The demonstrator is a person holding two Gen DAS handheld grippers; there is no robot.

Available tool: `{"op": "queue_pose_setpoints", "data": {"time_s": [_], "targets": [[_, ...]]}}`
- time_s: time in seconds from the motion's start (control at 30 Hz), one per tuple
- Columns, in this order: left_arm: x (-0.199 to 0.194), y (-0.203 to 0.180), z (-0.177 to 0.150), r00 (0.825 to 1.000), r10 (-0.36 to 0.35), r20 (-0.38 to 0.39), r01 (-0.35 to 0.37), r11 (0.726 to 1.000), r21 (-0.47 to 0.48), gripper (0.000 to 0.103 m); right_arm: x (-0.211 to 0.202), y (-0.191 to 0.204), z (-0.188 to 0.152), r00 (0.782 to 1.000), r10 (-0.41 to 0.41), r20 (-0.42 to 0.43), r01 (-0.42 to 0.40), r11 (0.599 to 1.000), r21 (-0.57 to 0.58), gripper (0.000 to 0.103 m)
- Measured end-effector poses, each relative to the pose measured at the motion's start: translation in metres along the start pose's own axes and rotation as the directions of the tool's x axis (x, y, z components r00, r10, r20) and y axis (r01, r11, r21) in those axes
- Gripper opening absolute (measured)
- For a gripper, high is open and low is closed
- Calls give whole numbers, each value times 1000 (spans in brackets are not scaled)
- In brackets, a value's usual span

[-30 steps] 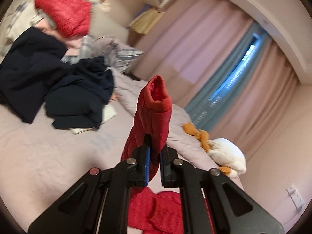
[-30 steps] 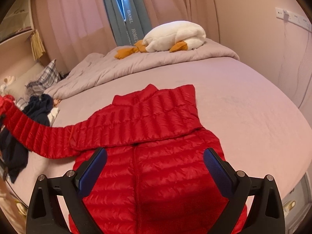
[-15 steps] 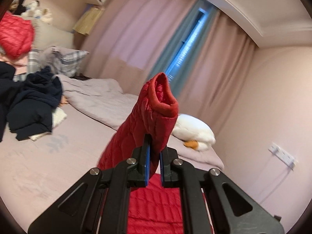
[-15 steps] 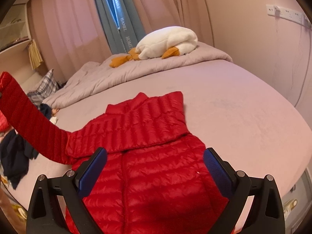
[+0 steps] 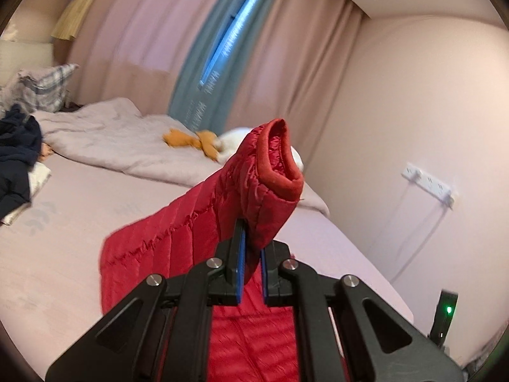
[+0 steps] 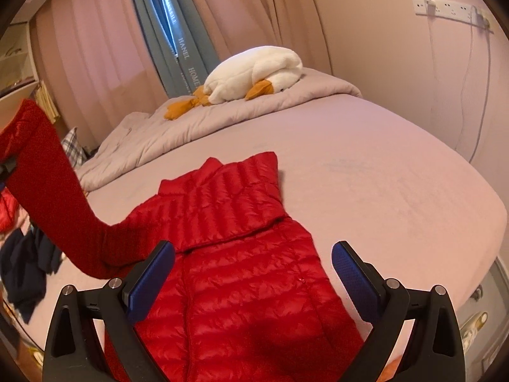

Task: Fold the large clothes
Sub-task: 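Lift the sleeve with the left gripper and carry it toward the jacket body, then lay the sleeve across the jacket body and open the left gripper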

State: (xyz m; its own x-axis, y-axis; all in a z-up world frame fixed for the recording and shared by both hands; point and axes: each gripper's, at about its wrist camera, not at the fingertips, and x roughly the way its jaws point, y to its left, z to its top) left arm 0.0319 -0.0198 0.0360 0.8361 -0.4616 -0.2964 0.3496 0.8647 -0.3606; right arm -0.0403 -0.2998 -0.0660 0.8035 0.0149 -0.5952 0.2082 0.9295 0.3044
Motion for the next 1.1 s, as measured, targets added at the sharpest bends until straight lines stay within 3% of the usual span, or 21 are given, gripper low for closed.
{"op": "queue_pose_setpoints", "data": {"time_s": [0.17,0.47,0.87,1.0,1.1], "targets": [[21,-11,-22,994,-43,-100,43,999,1,7,-2,-5,-2,1000,3,3,-3,1000,16,99],[54,-35,-73,958,-85,-273,85,996,-15,8,-4,-19,-5,1000,-14,2,13,999,51,99],[103,-45,-149,880,-70,-471,60,998,-37,8,-1,-32,-13,999,-19,-31,21,997,75,99],[112,-37,-166,854,-87,-514,50,995,-85,8,2,-33,-17,999,-20,-49,24,997,78,99],[115,-33,-173,839,-88,-538,35,993,-109,16,3,-34,-19,998,-18,-58,22,997,77,99]]}}
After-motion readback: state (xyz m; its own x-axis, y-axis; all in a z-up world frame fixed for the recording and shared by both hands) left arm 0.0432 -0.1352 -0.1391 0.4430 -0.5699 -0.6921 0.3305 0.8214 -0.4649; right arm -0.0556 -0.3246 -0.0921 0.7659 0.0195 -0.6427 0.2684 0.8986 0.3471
